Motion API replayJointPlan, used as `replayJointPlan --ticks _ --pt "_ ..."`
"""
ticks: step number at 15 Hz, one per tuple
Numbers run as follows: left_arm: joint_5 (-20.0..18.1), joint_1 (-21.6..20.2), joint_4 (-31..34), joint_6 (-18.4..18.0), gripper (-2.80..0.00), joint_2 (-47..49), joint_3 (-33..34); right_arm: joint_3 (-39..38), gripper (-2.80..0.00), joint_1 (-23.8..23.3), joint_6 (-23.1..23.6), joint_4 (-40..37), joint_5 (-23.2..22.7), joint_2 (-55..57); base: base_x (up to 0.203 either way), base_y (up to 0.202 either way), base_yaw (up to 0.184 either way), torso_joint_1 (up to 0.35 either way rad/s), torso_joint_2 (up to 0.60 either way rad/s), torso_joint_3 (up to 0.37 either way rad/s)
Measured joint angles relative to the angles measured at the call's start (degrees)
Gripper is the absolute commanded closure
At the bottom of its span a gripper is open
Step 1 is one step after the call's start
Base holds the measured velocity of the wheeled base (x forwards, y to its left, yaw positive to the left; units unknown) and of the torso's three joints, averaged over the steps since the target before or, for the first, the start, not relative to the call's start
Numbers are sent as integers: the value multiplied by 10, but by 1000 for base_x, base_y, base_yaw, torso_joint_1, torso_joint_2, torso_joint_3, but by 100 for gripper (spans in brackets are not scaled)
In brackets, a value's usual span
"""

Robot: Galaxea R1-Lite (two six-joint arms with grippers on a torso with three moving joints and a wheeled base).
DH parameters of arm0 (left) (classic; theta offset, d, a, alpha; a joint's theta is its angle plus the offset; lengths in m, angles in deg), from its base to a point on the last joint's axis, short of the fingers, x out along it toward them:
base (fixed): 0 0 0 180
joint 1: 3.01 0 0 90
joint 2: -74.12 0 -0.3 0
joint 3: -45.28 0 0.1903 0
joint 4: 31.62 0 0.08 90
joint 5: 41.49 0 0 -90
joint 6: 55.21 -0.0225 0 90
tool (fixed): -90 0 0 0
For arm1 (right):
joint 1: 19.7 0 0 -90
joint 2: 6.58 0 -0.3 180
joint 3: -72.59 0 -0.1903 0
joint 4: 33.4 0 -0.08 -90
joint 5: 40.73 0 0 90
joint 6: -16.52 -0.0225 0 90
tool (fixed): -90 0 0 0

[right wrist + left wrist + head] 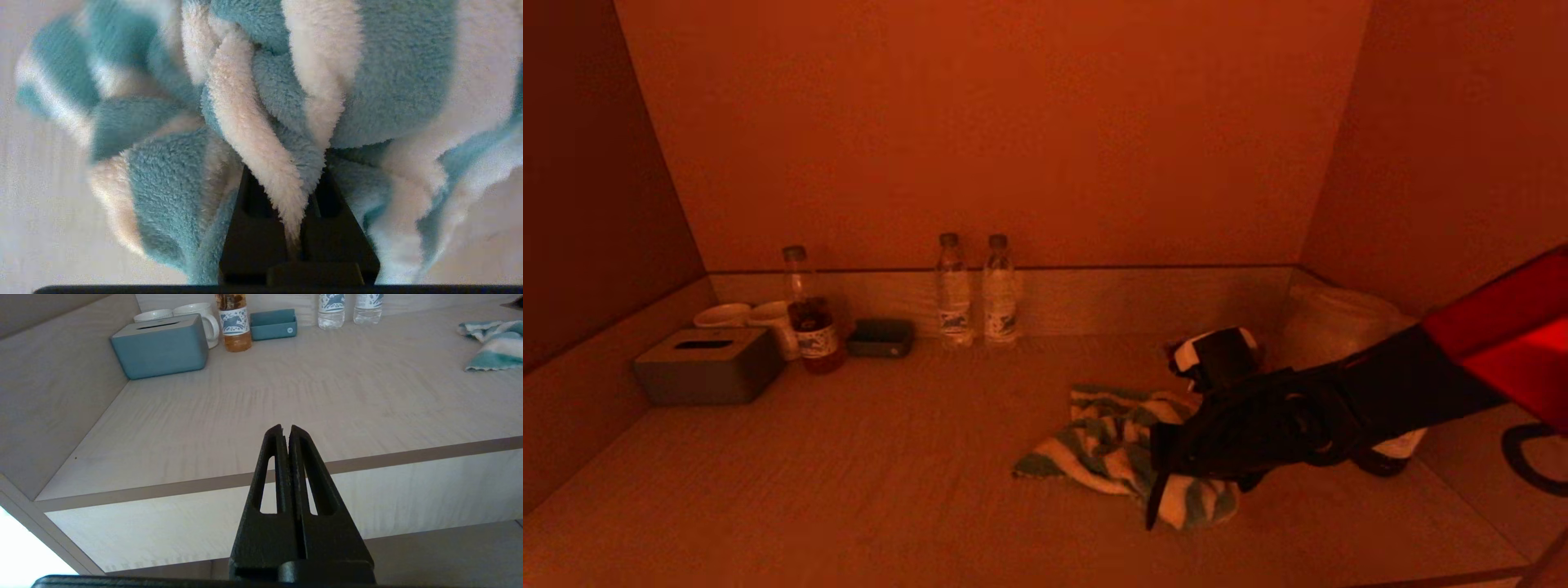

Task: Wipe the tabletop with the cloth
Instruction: Sweep the stains on the table

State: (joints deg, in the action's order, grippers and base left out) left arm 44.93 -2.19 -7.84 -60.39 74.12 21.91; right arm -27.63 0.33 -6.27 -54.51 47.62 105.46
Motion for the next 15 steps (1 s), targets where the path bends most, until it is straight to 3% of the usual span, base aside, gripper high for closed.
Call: replayJointPlan --ticks 8,15 --pt "0 0 0 0 0 0 0 8 0 -73 3 -4 1 19 0 0 0 0 0 0" --pt "0 0 0 0 0 0 0 -54 0 -146 8 -25 14 -43 0 0 0 0 0 0"
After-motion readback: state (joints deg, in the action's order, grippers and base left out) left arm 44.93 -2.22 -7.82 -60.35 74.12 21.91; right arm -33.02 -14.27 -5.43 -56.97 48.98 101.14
